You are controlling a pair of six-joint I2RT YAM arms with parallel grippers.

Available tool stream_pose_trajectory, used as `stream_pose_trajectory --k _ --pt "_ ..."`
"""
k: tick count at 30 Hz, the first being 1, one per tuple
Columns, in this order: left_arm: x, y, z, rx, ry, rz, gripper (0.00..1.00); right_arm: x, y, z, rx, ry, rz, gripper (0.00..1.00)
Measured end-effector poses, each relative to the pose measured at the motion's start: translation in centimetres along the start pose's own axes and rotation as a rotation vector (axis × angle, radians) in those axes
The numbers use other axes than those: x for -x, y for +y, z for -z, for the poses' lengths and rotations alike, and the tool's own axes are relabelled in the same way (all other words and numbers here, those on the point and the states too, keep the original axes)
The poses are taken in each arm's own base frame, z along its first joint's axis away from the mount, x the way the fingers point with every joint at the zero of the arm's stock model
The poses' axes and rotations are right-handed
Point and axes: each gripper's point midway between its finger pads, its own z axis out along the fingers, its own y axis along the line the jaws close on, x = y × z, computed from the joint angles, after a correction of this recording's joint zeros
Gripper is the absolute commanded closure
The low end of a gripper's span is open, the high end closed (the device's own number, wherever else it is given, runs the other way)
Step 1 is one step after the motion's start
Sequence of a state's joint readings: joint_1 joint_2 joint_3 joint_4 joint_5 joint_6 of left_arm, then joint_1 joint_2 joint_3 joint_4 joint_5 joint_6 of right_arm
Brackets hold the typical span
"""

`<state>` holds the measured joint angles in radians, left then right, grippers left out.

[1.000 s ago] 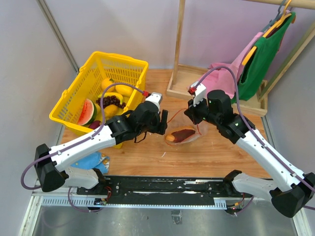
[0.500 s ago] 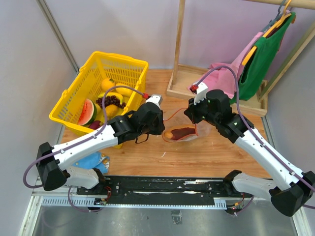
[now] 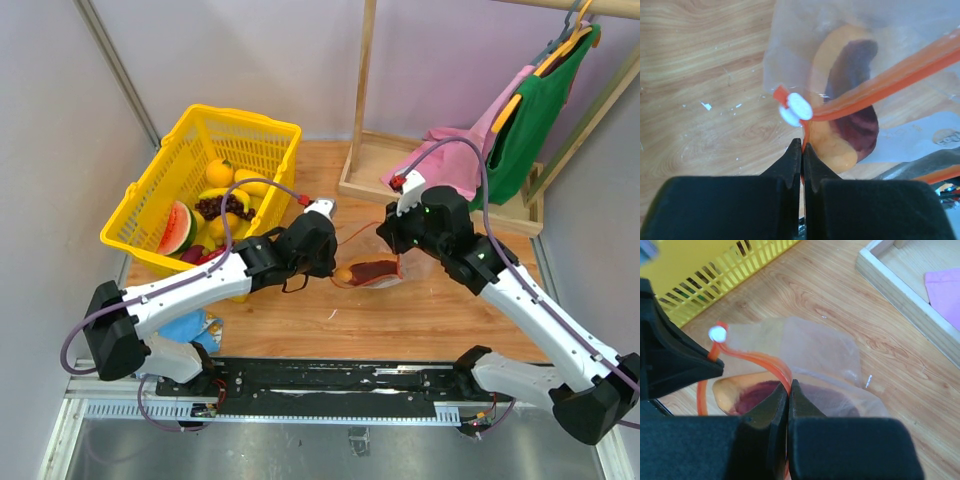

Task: Place the food in the zip-top bag and seal the zipper
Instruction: Adjust the fake food in the zipper food storage bag.

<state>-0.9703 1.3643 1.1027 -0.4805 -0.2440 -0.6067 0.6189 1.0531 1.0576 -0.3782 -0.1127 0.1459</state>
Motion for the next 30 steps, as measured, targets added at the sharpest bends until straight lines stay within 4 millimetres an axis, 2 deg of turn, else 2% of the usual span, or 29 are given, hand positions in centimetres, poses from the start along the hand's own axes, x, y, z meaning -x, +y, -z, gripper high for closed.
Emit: stream_pose_trajectory --k 4,9,12,16,21,30 --pt "2.4 -1.2 1.2 -0.024 -0.044 -0.014 1.0 -0.9 -0.9 0.3 -0.042 0.005 0.019 0.99" --pt "8.9 -4.7 4.9 -0.123 -0.182 -0.016 1.0 -1.7 -1.9 1.0 -0.091 -0.001 0.052 0.99" --pt "11.3 -6.0 6.7 -0.174 -0.247 -0.016 1.0 -1.8 -2.1 1.2 -0.096 -0.009 0.069 0.99" --pt "11.4 -6.3 7.0 -0.189 -0.247 -0.031 1.0 -2.2 -2.1 1.0 -0.095 -0.009 0.082 0.99" --pt "10.5 -5.7 6.3 -0.17 -0.223 -0.046 1.0 -3.5 -1.7 0.8 -0.059 0.007 0.094 0.97" --pt "8.7 -5.2 5.1 -0.161 -0.179 -0.057 1.0 -2.7 0.1 0.7 0.043 -0.027 0.121 0.88"
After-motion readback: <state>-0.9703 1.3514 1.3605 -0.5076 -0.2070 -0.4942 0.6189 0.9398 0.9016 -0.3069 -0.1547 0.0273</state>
